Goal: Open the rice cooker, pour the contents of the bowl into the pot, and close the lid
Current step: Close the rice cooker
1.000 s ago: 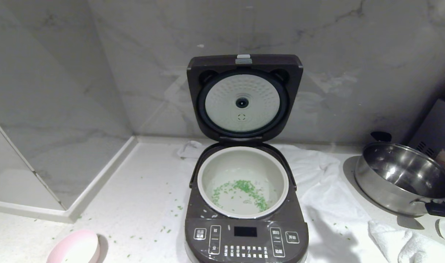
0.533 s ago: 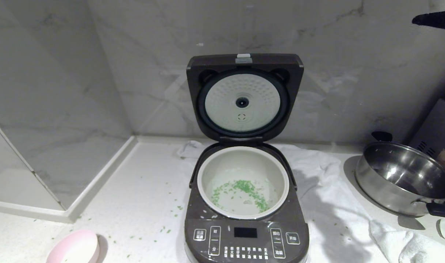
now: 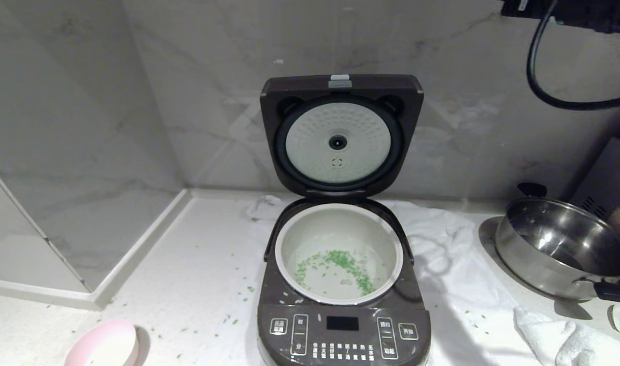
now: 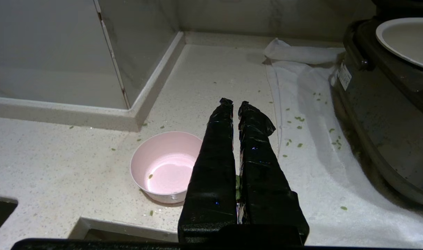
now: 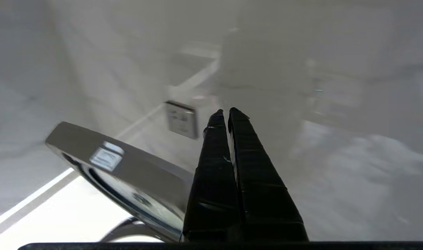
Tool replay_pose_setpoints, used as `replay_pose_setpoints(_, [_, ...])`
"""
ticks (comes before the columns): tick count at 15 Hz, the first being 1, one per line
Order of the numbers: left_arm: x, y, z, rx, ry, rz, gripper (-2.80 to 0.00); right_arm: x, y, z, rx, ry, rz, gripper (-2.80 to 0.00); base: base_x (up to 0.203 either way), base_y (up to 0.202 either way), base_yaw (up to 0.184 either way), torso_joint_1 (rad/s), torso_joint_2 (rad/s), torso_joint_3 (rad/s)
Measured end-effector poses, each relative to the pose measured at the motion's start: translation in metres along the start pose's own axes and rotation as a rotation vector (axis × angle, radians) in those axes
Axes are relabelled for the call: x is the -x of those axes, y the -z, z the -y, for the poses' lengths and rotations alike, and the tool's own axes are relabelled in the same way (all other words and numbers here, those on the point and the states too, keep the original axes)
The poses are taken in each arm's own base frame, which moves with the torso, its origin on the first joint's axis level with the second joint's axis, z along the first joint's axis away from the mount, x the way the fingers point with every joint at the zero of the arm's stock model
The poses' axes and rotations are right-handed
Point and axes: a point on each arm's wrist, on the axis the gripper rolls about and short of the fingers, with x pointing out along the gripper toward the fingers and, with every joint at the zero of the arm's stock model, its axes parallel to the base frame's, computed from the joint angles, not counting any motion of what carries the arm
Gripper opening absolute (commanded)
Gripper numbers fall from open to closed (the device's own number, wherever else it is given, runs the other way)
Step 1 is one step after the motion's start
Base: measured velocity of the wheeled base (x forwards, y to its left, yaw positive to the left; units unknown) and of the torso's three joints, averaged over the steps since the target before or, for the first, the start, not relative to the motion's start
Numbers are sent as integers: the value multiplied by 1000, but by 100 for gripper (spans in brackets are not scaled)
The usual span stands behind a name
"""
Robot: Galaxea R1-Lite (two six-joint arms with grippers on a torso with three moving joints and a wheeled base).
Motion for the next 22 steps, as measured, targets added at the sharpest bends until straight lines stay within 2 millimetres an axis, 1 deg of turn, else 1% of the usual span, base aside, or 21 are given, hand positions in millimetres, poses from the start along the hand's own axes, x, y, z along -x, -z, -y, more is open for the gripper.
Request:
replay_pose_setpoints(1, [0, 0, 0, 0, 0, 0, -280, -13, 7, -2, -5, -13, -13, -280, 0, 0, 0, 0, 0, 0])
replay_pose_setpoints(3, [0, 0, 0, 0, 0, 1, -280, -40, 27, -6, -15, -37, -55, -280, 0, 0, 0, 0, 0, 0])
replay_pose_setpoints(5, [0, 0, 0, 0, 0, 1, -280, -61, 43, -7, -20, -43, -84, -280, 0, 0, 0, 0, 0, 0])
replay_pose_setpoints(7, [0, 0, 0, 1, 0, 1, -280, -76, 54, -5, -21, -39, -99, -280, 0, 0, 0, 0, 0, 0])
replay_pose_setpoints(9, [0, 0, 0, 2, 0, 1, -280, -84, 63, -4, -22, -39, -116, -280, 0, 0, 0, 0, 0, 0])
replay_pose_setpoints(12, [0, 0, 0, 1, 0, 1, -280, -88, 69, -8, -30, -50, -144, -280, 0, 0, 0, 0, 0, 0])
replay_pose_setpoints(14, [0, 0, 0, 2, 0, 1, -280, -86, 71, -17, -62, -68, -174, -280, 0, 0, 0, 0, 0, 0])
replay_pose_setpoints(18, [0, 0, 0, 3, 0, 0, -280, -73, 65, -37, -142, -91, -218, -280, 0, 0, 0, 0, 0, 0])
replay_pose_setpoints(22, [0, 0, 0, 3, 0, 0, -280, -56, 66, -42, -212, -88, -257, -280, 0, 0, 0, 0, 0, 0])
